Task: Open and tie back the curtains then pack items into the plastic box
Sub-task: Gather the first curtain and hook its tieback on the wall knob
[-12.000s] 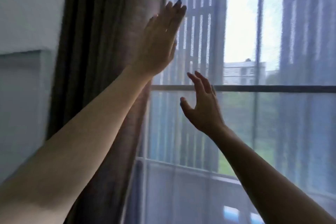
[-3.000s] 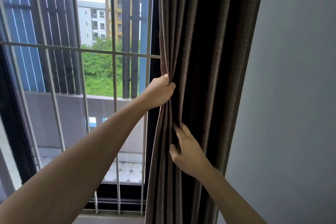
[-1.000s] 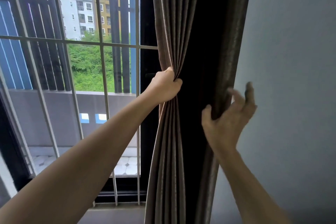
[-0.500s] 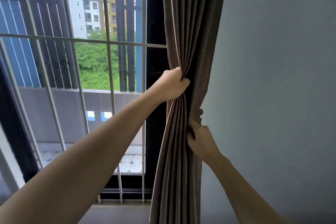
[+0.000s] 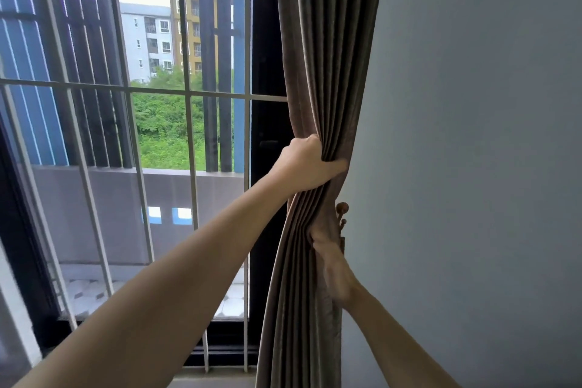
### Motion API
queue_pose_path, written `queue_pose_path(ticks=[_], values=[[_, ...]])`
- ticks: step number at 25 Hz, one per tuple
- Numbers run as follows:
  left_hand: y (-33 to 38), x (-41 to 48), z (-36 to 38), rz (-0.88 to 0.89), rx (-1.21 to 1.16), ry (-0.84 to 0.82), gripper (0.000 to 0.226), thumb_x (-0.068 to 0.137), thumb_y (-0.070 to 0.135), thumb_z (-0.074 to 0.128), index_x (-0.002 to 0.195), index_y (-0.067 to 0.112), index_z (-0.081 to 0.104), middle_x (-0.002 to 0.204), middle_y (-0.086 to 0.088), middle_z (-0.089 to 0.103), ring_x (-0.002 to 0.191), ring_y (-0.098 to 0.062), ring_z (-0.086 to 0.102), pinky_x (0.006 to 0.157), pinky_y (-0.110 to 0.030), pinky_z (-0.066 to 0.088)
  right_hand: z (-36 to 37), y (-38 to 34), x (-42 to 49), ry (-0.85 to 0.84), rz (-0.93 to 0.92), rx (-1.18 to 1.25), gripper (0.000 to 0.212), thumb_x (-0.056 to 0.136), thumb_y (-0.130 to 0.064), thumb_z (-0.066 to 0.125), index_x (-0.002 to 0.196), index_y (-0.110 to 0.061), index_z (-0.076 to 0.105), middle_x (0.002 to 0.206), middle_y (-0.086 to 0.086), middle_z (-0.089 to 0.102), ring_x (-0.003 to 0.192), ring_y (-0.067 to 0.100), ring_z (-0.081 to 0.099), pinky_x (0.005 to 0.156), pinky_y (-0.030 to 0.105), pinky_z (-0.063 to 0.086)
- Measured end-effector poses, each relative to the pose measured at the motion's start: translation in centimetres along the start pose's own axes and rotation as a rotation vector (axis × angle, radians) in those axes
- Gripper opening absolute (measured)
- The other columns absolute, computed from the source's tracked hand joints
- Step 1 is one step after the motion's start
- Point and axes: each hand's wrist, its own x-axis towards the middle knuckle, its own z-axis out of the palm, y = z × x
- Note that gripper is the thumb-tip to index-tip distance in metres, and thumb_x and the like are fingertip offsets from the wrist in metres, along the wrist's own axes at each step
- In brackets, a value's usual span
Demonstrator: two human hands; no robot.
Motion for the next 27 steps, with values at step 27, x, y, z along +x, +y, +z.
queue_pose_path(ticks=[27], values=[[-0.9, -2.2, -2.5, -0.103, -0.454, -0.037, 0.03, 0.089, -0.002, 0.04, 0.065, 0.014, 0.035, 0.061, 0.001, 0.035, 0.053, -0.008, 0.033, 0.04, -0.012, 0.03, -5.1, -9.1, 8.1, 0.069, -0.007, 0.199, 0.077, 0.087, -0.073, 0.016, 0.137, -0.024, 0.047, 0.133, 0.005, 0.058, 0.12, 0.021, 0.057, 0.108, 0.046, 0.041]])
